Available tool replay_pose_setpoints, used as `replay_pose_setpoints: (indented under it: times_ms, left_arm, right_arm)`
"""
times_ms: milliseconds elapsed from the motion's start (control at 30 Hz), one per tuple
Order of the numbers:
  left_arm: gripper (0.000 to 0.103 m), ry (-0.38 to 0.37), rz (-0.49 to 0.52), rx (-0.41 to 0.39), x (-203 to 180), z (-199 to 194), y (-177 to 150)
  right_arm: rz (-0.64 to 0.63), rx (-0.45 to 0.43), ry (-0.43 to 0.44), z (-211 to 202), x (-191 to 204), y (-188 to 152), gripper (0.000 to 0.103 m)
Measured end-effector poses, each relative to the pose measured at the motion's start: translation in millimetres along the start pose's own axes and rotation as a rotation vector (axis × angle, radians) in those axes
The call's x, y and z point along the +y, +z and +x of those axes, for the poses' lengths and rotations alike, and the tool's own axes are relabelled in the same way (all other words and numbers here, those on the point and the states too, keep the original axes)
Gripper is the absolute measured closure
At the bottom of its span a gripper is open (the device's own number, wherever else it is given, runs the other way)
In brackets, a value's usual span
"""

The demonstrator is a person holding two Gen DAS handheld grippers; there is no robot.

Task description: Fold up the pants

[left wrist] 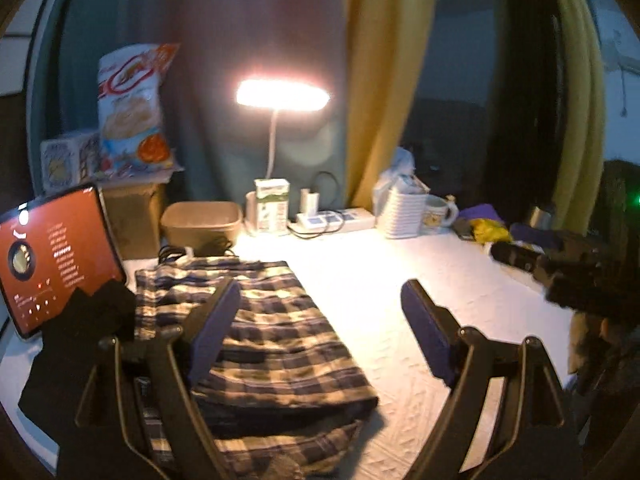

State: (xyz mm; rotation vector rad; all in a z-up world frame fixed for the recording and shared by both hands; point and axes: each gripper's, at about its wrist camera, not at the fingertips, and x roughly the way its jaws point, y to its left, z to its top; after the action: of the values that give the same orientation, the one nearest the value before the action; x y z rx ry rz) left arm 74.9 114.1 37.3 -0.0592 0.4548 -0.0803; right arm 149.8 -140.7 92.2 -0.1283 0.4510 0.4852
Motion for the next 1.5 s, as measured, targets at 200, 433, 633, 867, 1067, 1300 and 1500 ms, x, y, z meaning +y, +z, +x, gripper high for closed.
replay_pose_setpoints:
  times_ms: [200, 433, 633, 867, 1067, 1300, 1500]
  left_arm:
    - [0.02, -0.023, -0.017, -0.074, -29, -32, 4]
    - [0.019, -0.017, 0.055, -0.232, -62, -75, 9]
    - [0.019, 0.028, 0.06, -0.262, -71, -86, 3]
    - [0.014, 0.027, 0.036, -0.227, -65, -81, -5]
    - [0.014, 0.044, -0.003, -0.212, -56, -78, -8]
    - [0.014, 0.078, -0.019, -0.242, -54, -85, -10]
    - [0.014, 0.092, -0.012, -0.239, -59, -84, -10]
  right_arm:
    - [0.027, -0.075, -0.071, -57, -11, -6, 0.033]
    - [0.015, -0.186, -0.138, -115, -15, 0, 0.033]
    - [0.026, -0.193, -0.174, -128, -23, -6, 0.025]
    - [0.03, -0.175, -0.214, -126, -29, -11, 0.021]
    - [0.02, -0.149, -0.207, -115, -25, -13, 0.021]
    - [0.022, -0.141, -0.194, -112, -24, -15, 0.021]
    - [0.025, -0.137, -0.188, -110, -24, -16, 0.021]
